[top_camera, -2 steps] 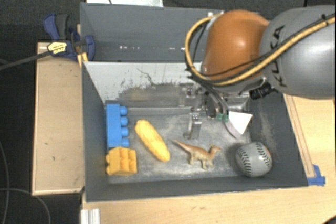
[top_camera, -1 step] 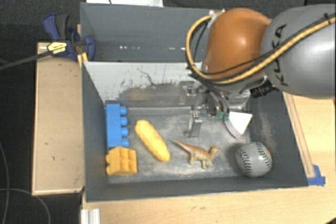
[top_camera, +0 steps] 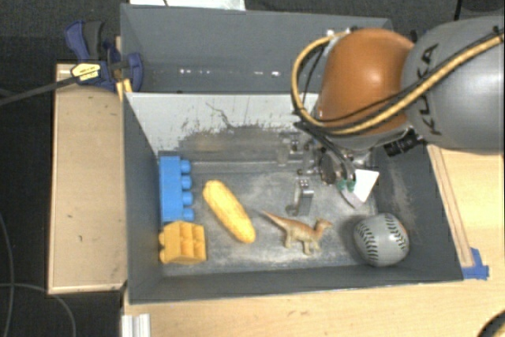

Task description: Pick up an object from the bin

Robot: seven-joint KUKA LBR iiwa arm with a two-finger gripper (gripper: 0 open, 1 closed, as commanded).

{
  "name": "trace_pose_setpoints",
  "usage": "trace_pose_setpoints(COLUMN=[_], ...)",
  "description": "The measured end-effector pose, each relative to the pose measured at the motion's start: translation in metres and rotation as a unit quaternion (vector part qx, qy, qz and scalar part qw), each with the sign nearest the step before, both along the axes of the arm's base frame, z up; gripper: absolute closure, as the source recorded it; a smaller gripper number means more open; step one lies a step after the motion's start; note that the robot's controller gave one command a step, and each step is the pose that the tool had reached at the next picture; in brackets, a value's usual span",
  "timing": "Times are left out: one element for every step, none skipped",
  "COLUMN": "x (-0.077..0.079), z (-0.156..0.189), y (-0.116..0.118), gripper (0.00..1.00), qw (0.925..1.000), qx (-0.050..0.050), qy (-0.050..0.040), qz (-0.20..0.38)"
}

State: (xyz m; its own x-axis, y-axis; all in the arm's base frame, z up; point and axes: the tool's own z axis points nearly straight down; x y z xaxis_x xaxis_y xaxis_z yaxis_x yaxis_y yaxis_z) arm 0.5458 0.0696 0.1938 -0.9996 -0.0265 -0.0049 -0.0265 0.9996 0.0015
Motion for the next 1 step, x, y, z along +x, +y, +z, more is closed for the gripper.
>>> trace_pose_setpoints(x=[-0.0116], z=[-0.0139], y=[-0.0151], gripper=[0.00], qw=[0.9999], qx=[-0.001], qy=[0.0019], qz=[-0.010])
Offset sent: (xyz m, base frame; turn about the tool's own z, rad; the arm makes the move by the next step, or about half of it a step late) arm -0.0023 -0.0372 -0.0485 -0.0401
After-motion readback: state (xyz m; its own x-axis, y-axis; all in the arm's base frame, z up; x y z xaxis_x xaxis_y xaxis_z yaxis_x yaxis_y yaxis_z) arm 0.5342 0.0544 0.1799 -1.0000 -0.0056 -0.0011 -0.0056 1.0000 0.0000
